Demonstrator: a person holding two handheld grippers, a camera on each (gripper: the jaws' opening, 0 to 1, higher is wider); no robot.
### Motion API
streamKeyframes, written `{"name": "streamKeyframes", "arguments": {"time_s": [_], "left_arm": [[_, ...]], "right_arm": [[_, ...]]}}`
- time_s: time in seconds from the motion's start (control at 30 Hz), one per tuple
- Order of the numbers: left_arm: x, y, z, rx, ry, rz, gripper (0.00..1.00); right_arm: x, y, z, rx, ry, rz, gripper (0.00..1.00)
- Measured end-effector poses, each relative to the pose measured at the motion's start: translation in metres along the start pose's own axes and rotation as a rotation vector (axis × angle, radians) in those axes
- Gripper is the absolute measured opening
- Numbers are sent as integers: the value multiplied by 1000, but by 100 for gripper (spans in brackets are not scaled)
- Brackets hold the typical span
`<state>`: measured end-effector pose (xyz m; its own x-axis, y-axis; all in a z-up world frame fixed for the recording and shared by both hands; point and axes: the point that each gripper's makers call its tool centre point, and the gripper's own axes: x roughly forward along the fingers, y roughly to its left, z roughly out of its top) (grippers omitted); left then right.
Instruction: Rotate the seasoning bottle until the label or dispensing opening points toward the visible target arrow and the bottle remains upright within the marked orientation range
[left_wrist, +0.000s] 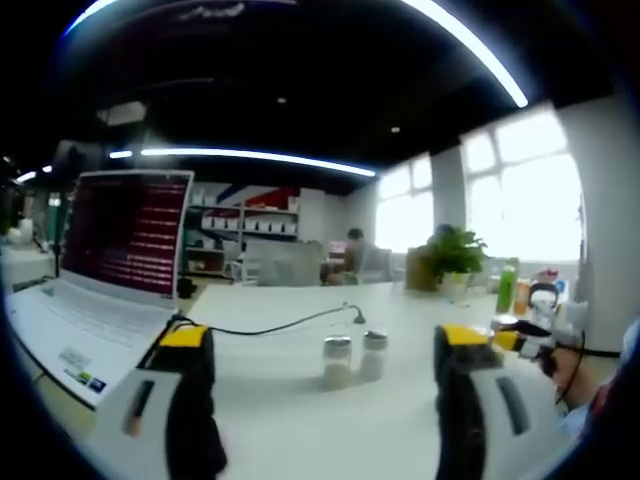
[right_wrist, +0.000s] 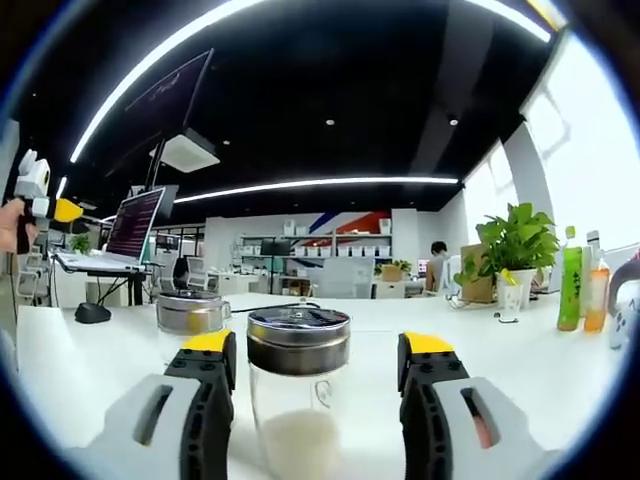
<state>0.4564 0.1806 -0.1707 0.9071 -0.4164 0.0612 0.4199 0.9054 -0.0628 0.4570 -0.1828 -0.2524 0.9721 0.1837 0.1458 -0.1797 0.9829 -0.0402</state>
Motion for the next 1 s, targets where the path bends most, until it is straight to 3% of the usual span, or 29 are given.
{"name": "streamKeyframes", "arguments": {"time_s": [0.2,0.3,0.67,0.87,1.0], "left_arm": [[1,0,-1,-2,5,-2,96],[2,-1,-2,-2,5,-4,96],[0,3,-1,-5,5,3,96],[0,1,1,0,1,0,96],[-1,3,1,-5,-3,8,96]], "right_arm": [[-4,6,11,-10,20,89,69],[-6,4,17,-12,17,101,69],[-10,-19,53,-11,10,164,69],[-10,-18,70,-24,13,254,66],[-12,-24,68,-25,22,285,67]]}}
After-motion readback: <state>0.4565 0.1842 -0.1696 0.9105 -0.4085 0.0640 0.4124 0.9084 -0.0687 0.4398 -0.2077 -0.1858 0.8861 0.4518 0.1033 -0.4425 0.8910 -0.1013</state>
